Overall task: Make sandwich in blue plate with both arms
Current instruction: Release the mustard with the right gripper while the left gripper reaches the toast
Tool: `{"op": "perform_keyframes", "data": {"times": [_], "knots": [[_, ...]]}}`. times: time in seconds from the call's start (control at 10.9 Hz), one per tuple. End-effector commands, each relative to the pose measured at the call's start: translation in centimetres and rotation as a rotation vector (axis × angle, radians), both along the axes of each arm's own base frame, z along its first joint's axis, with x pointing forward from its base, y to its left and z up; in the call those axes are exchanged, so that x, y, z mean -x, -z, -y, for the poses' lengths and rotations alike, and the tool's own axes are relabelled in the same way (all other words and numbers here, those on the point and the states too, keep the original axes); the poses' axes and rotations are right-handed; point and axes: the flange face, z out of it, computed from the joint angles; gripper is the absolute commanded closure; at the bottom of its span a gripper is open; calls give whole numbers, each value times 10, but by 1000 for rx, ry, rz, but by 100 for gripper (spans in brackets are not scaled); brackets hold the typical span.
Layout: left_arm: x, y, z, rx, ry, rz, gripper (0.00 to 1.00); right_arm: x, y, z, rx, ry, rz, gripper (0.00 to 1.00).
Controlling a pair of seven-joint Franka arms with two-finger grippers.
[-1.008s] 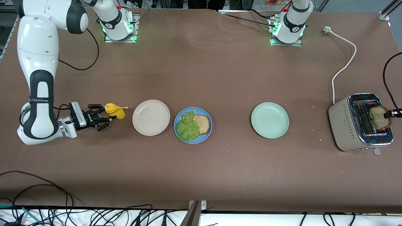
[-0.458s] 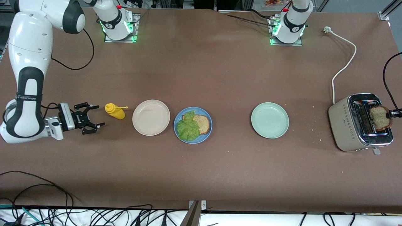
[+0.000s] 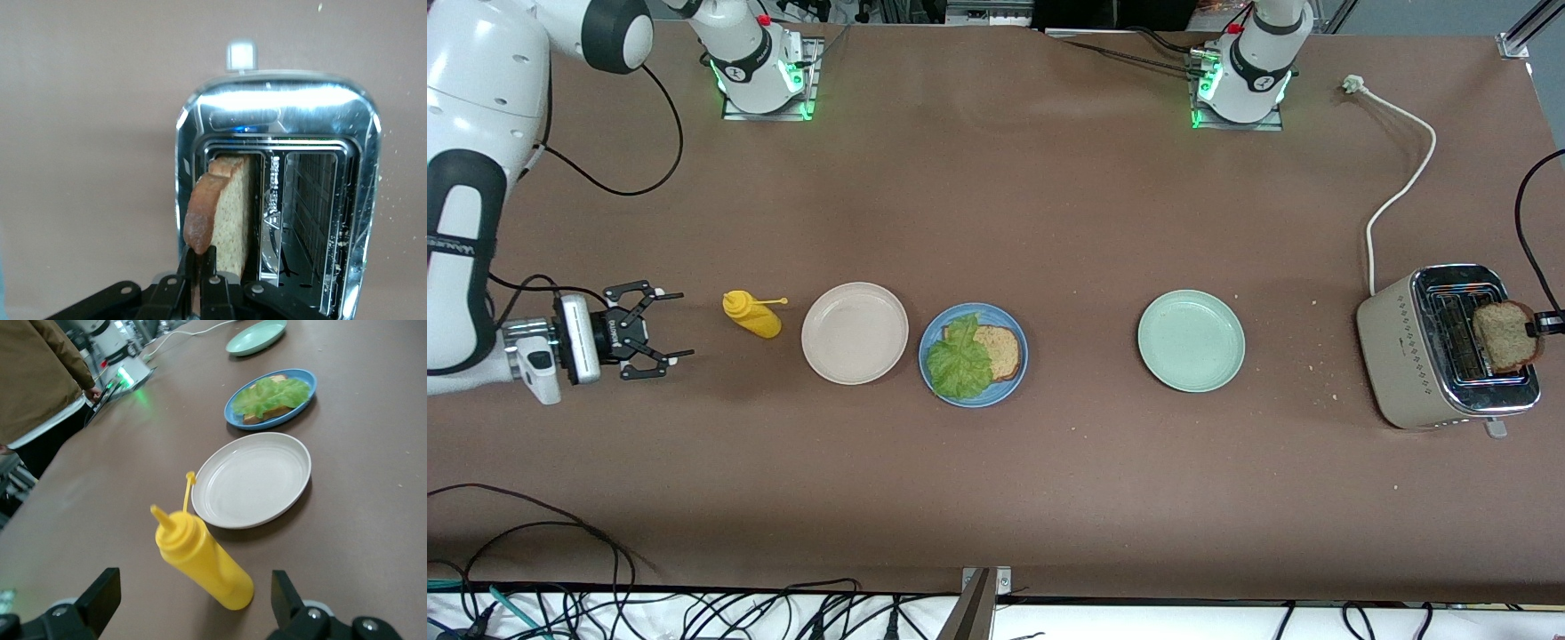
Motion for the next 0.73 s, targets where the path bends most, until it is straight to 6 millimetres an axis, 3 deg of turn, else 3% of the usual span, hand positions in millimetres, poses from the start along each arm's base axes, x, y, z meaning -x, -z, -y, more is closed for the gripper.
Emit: {"op": "perform_keyframes", "data": {"times": [0.0, 0.18, 0.37, 0.46, 0.64], "knots": [[9, -64, 0, -10, 65, 53, 100, 4, -80, -2, 144, 142, -151, 0], [20, -98, 8, -9, 69, 68, 100, 9, -125, -16, 258, 203, -218, 0], [24, -121, 22, -4, 87, 83, 100, 16, -156, -30, 341, 268, -312, 0], [23, -127, 30, -4, 112, 89, 100, 22, -169, -41, 392, 303, -406, 0], [19, -136, 38, -1, 166, 105, 100, 28, -217, -58, 529, 409, -463, 0]]}}
